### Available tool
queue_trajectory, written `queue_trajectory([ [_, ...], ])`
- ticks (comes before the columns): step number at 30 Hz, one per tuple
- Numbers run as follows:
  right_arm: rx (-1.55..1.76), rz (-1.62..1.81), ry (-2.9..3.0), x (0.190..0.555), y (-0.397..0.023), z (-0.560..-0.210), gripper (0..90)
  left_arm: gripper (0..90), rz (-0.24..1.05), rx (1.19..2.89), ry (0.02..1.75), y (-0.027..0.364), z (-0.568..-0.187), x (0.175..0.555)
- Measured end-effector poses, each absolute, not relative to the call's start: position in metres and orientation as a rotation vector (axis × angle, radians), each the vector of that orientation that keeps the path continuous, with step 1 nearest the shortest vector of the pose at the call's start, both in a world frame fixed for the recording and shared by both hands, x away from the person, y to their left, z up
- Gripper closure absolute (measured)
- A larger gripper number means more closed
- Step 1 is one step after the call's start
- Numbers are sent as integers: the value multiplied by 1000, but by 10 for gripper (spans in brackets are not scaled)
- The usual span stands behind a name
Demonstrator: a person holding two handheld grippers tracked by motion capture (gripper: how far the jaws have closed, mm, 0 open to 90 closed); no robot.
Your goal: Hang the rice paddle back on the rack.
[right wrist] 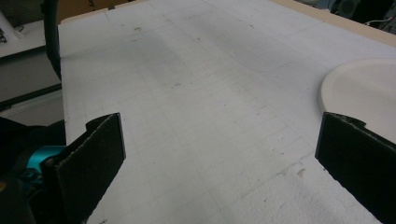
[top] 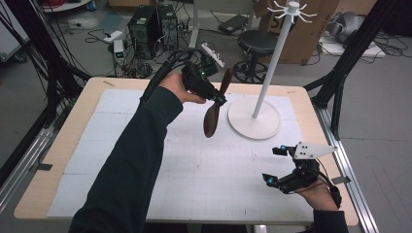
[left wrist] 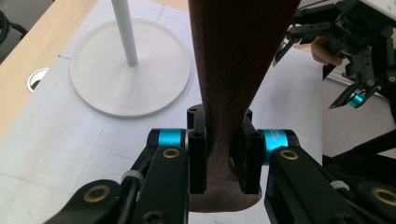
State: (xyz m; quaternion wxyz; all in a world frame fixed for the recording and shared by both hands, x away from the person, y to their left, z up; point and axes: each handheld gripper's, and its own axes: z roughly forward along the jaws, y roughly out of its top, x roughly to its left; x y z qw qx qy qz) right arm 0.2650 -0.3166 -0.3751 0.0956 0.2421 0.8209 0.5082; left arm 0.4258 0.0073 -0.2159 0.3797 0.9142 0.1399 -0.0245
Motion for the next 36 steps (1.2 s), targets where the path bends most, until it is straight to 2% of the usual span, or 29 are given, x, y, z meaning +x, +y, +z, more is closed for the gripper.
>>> queue_trajectory([
  [19, 719, 1529, 2425, 265, -319, -375, 5, 778, -9, 2344, 335, -23, -168, 446],
  [36, 709, 1540, 2430, 265, -318, -374, 5, 778, -12, 2311, 380, -42, -141, 461],
])
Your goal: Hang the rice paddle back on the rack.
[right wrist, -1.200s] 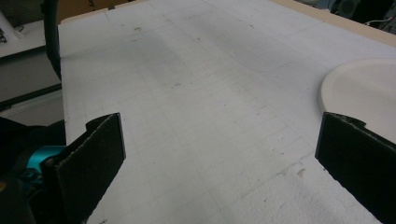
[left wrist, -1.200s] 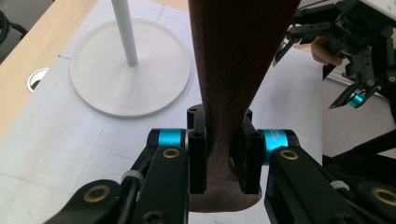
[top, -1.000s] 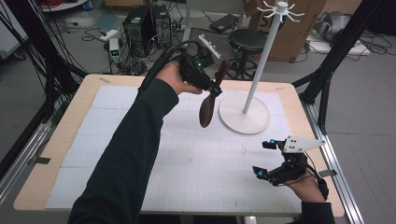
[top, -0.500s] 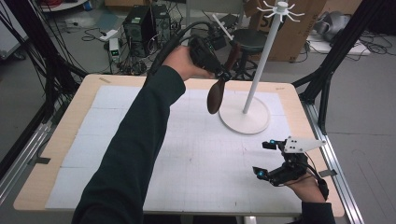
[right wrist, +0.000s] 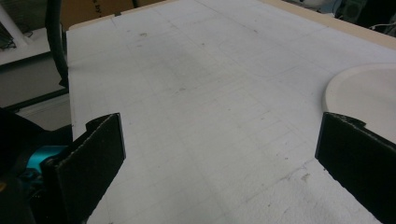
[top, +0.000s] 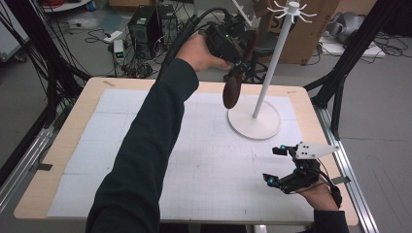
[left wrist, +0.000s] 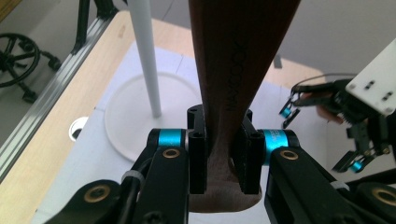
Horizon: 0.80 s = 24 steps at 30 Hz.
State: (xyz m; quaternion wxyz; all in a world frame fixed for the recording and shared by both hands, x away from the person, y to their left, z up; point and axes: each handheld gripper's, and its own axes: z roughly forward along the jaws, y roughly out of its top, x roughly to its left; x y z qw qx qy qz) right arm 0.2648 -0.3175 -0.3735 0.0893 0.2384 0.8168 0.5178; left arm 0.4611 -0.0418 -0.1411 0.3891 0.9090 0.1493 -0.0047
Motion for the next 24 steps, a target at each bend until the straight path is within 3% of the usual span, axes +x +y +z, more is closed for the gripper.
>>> queue_trajectory([
  [11, 717, 1548, 2418, 267, -321, -375, 5, 778, 40, 2347, 401, -47, -140, 463],
  [24, 702, 1528, 2431, 265, -315, -373, 5, 777, 106, 2388, 436, -42, -125, 437],
])
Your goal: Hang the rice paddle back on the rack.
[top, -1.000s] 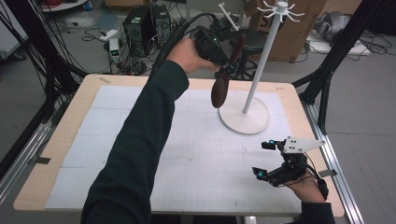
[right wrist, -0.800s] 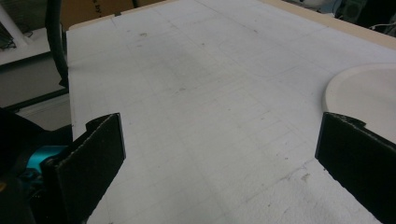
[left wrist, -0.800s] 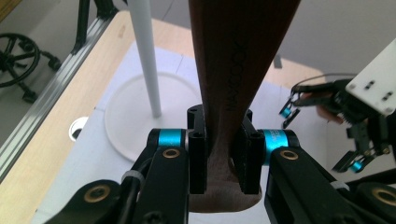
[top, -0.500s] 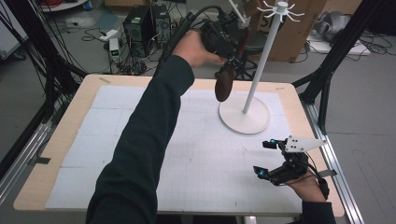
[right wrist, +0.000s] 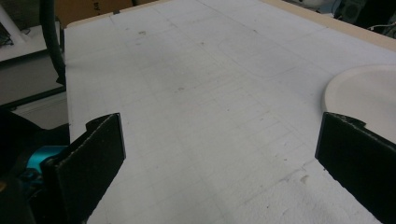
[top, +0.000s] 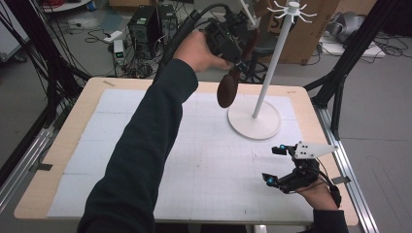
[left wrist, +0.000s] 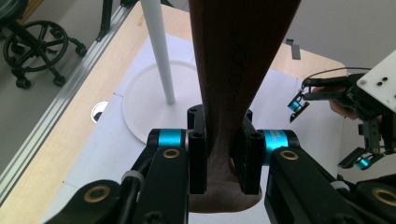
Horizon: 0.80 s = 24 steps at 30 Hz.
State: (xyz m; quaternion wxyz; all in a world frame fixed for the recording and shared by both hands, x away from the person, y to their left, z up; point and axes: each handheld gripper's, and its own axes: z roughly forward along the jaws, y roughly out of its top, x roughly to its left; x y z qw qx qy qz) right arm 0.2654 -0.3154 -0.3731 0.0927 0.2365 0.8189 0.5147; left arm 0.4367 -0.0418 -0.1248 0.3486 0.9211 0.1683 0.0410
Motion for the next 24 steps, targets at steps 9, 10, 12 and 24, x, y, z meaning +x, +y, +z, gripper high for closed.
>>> queue_trajectory([
  [9, 683, 1533, 2422, 263, -314, -370, 5, 778, 118, 2398, 482, -38, -116, 427],
  [10, 684, 1533, 2422, 263, -314, -370, 5, 777, 128, 2405, 480, -38, -117, 426],
  [12, 682, 1529, 2425, 263, -314, -370, 5, 778, 124, 2416, 479, -39, -118, 423],
  [24, 675, 1537, 2414, 259, -317, -366, 5, 777, 47, 2490, 415, -53, -133, 415],
])
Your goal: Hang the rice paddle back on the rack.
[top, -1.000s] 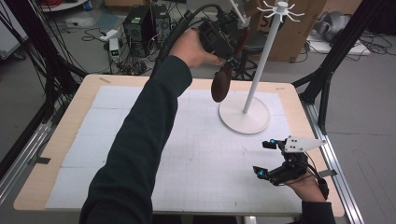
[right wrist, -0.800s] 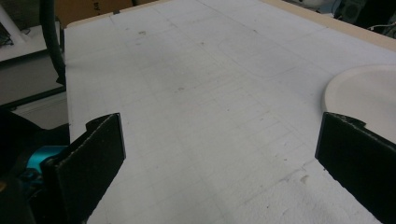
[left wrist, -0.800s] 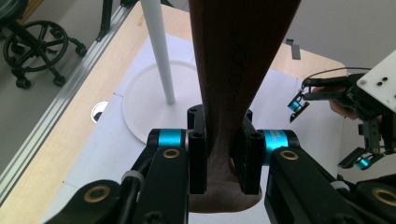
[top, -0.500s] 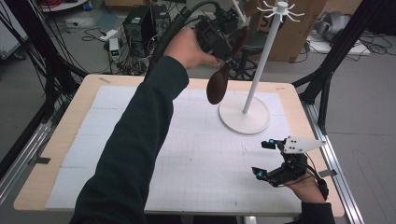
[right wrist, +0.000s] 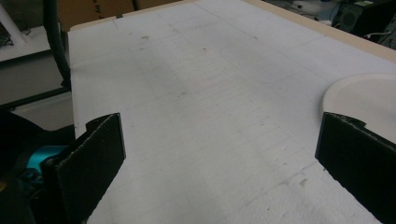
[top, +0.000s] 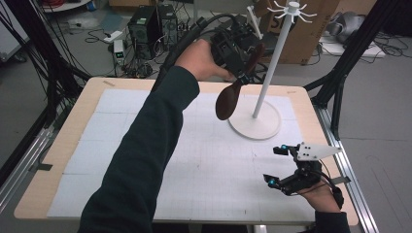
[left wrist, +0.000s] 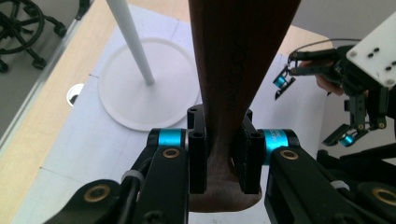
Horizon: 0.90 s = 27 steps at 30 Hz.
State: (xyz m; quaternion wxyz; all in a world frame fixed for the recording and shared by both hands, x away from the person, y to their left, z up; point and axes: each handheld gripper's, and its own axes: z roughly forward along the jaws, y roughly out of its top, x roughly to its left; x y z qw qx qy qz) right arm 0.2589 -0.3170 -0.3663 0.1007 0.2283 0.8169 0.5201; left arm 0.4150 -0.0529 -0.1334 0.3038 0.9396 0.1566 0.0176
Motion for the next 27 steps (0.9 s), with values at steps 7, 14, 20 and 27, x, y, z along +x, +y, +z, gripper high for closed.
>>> queue_trajectory([
  [7, 681, 1545, 2402, 260, -319, -366, 5, 777, 66, 2505, 457, -45, -129, 400],
  [14, 661, 1547, 2406, 260, -315, -364, 5, 777, 126, 2523, 473, -42, -107, 384],
  [20, 653, 1547, 2409, 262, -312, -364, 5, 777, 116, 2529, 471, -46, -98, 389],
  [27, 661, 1556, 2413, 263, -313, -364, 5, 777, 112, 2546, 475, -61, -87, 409],
])
